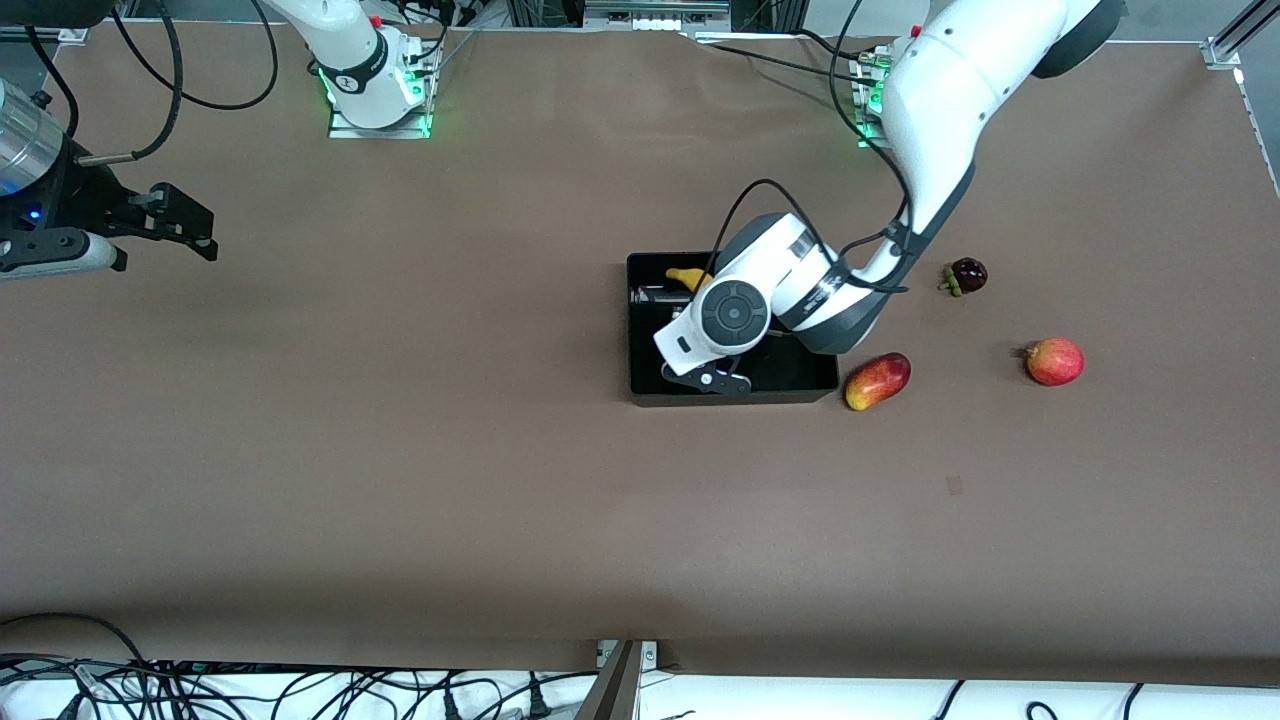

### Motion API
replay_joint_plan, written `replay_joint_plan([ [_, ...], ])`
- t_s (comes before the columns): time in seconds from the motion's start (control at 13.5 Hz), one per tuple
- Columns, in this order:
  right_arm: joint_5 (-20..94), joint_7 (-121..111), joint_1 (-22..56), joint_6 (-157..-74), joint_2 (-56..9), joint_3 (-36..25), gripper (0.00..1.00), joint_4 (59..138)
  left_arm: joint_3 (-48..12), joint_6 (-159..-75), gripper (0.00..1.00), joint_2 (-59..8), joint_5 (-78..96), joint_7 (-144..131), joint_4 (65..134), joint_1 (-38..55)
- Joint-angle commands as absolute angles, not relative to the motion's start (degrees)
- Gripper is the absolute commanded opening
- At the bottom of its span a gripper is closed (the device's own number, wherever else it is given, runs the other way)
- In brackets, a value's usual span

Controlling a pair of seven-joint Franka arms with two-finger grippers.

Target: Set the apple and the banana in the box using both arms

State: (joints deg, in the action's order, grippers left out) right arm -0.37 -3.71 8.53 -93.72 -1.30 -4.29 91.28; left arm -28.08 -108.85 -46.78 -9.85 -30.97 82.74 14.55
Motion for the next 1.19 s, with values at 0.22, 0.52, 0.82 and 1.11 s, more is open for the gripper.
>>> replay_joint_plan([
  [0.22, -1.1, -4.7, 7.9, -93.0, -1.8, -3.8, 1.00, 89.9, -26.0, -111.0, 1.00, -47.7, -12.7, -33.3, 82.9, 16.7],
  [0.52, -1.1, -4.6, 7.9, -93.0, -1.8, -3.8, 1.00, 89.9, -26.1, -103.3, 1.00, -36.5, -12.0, -33.3, 82.1, 13.1],
  [0.82, -1.1, -4.7, 7.9, -92.9, -1.8, -3.8, 1.00, 89.9, -26.4, -90.6, 1.00, -25.2, -11.5, -32.6, 77.6, 5.7],
  [1.11, -1.1, -4.8, 7.8, -92.8, -1.8, -3.8, 1.00, 90.1, -26.0, -72.7, 1.00, -20.1, -7.9, -18.2, 70.5, -0.8],
])
